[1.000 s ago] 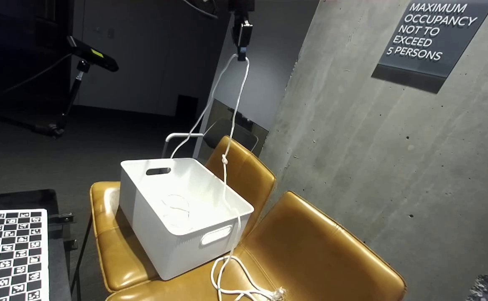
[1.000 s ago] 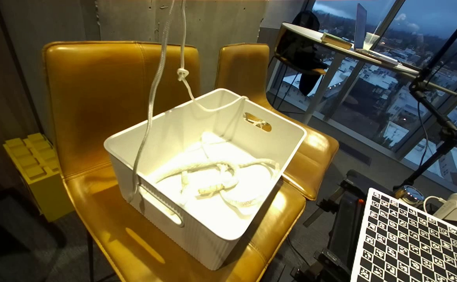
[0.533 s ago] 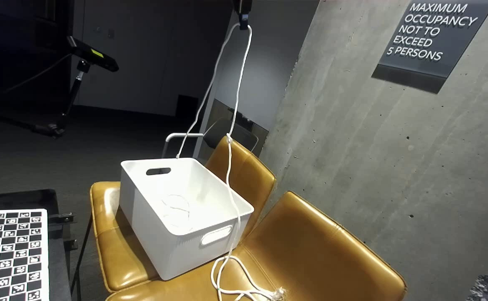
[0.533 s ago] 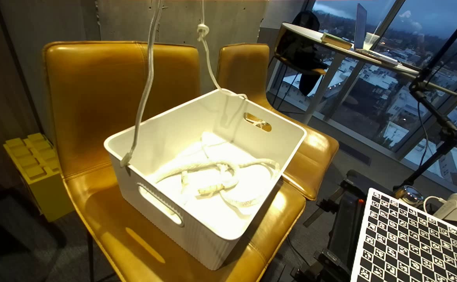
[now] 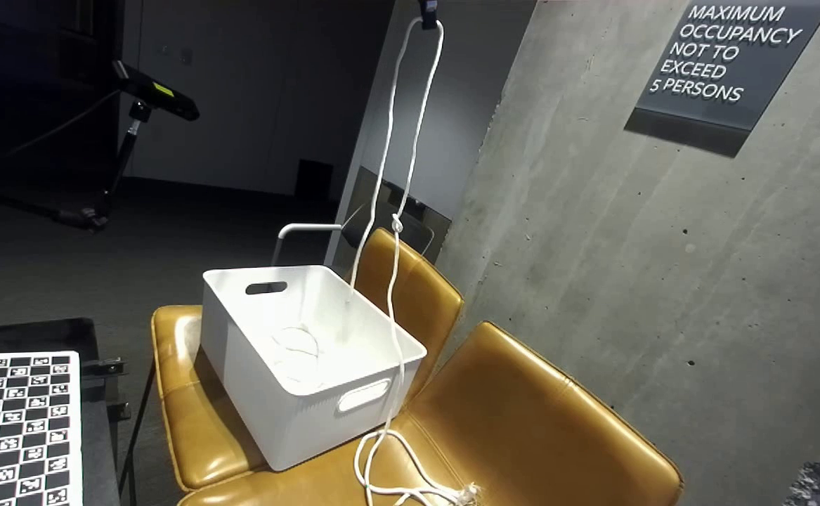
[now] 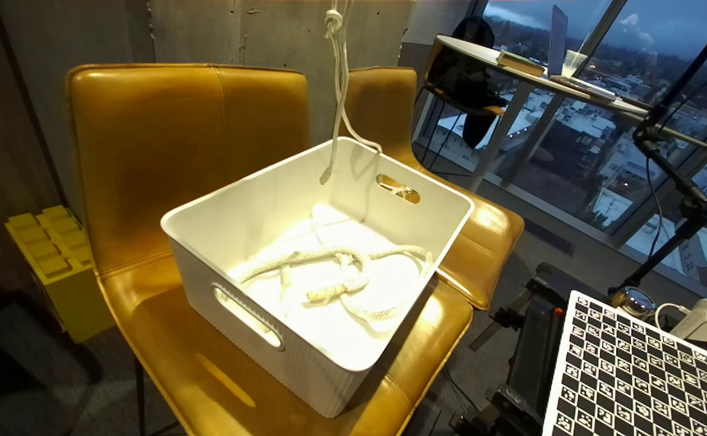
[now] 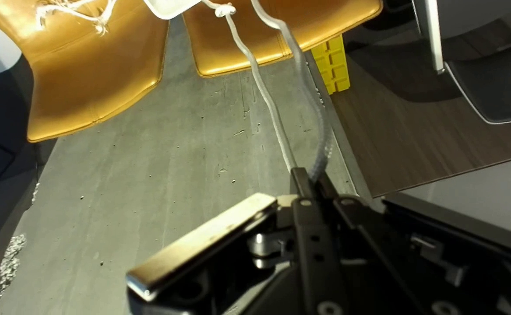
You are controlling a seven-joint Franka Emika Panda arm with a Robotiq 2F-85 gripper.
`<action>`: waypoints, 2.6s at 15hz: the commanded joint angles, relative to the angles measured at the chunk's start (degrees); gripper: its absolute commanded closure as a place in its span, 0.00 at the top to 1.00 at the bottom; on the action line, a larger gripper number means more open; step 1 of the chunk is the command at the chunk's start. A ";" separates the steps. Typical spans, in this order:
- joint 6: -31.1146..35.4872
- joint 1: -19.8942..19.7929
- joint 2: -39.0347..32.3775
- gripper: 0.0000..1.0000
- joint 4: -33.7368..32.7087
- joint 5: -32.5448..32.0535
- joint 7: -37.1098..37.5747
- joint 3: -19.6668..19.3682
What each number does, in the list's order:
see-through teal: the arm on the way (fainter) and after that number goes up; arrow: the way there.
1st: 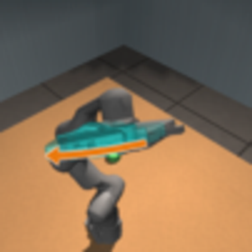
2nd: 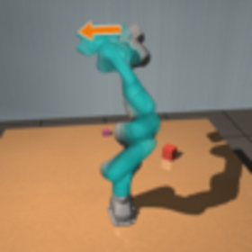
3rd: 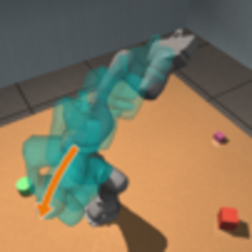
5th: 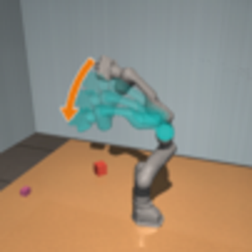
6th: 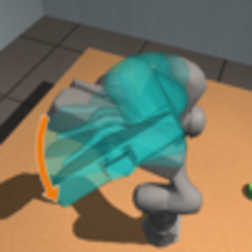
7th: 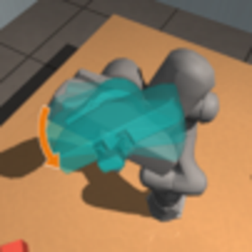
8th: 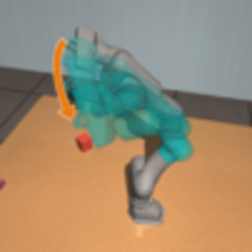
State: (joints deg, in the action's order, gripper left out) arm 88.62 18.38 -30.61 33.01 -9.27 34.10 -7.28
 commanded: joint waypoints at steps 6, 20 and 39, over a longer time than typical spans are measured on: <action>0.26 1.04 2.20 0.01 11.00 -0.06 -0.92 0.67; 14.72 0.32 12.08 0.64 50.27 -1.92 -0.94 -1.18; 44.96 -18.70 -0.94 1.00 63.21 2.60 12.52 -4.92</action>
State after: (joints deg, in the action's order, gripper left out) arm 132.97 -0.46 -29.07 98.60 -9.59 42.02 -11.88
